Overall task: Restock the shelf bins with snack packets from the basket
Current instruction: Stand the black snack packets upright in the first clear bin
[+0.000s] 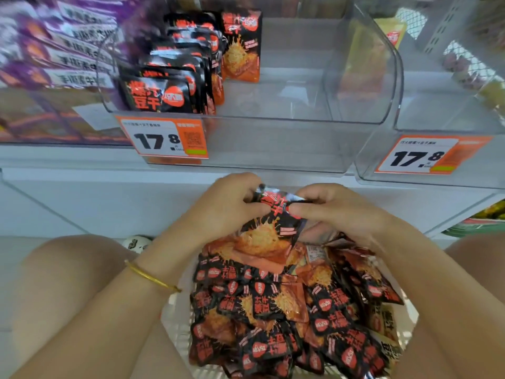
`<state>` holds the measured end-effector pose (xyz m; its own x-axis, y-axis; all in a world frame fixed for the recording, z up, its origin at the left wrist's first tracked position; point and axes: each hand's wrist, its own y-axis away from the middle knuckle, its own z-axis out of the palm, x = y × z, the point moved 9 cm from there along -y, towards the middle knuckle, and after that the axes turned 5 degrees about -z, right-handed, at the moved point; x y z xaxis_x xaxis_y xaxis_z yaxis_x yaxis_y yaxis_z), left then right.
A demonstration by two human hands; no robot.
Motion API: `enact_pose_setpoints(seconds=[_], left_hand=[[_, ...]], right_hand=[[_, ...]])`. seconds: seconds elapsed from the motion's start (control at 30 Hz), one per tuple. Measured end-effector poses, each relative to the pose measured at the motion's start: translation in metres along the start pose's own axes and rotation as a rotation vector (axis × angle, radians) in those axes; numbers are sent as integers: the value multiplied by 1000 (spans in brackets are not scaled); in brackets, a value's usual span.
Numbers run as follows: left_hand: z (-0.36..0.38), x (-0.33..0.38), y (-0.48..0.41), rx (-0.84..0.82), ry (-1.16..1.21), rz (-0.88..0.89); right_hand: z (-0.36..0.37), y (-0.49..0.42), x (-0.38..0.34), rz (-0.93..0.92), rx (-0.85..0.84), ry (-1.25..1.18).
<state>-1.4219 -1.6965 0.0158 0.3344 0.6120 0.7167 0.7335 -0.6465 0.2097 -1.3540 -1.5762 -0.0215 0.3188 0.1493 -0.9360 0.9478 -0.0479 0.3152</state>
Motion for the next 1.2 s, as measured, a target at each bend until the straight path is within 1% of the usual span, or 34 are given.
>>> enact_pose_setpoints(seconds=[0.07, 0.1, 0.17, 0.2, 0.27, 0.3, 0.33, 0.37, 0.4, 0.43, 0.5, 0.57, 0.6, 0.63, 0.67, 0.73, 0.8, 0.93, 1.03, 1.17, 1.2], left_hand=[[-24, 14, 12, 34, 162, 32], [-36, 24, 17, 62, 206, 57], [-61, 43, 24, 133, 293, 123], [-77, 50, 25, 201, 346, 148], [-120, 56, 24, 445, 433, 198], [-142, 58, 25, 588, 416, 232], [-161, 63, 26, 712, 327, 268], [-174, 69, 24, 798, 173, 290], [-180, 74, 18, 836, -11, 292], [-180, 75, 7, 823, -195, 281], [-167, 69, -14, 734, -468, 218], [-153, 58, -28, 690, -628, 170], [-148, 53, -32, 683, -671, 163], [-143, 49, -33, 681, -691, 171], [-140, 45, -35, 679, -695, 184], [-139, 42, -37, 687, -695, 208], [-139, 43, -38, 694, -694, 225], [-137, 42, -40, 670, -689, 243], [-136, 41, -41, 681, -694, 249], [-138, 41, -39, 718, -672, 271], [-138, 42, -37, 727, -660, 282]], right_hand=[[11, 12, -17, -29, -66, -162], [16, 16, -26, -62, -97, -149], [19, 21, -54, -119, -97, -112], [17, 21, -74, -147, -80, -121], [4, 17, -122, -231, -43, -177], [-6, 11, -149, -281, -18, -191], [-17, 2, -174, -327, 35, -166], [-29, -11, -193, -358, 122, -87], [-42, -29, -206, -369, 229, 9], [-51, -51, -213, -365, 312, 98], [-59, -106, -206, -265, 380, 225], [-64, -159, -180, -88, 375, 266], [-65, -179, -168, -31, 368, 265], [-69, -195, -161, -9, 379, 289], [-75, -209, -159, -16, 410, 362], [-89, -223, -163, -38, 533, 576], [-95, -227, -165, -44, 630, 655], [-93, -241, -164, -72, 685, 624], [-87, -249, -167, -75, 708, 591], [-78, -251, -163, -25, 650, 543], [-78, -249, -163, -15, 613, 544]])
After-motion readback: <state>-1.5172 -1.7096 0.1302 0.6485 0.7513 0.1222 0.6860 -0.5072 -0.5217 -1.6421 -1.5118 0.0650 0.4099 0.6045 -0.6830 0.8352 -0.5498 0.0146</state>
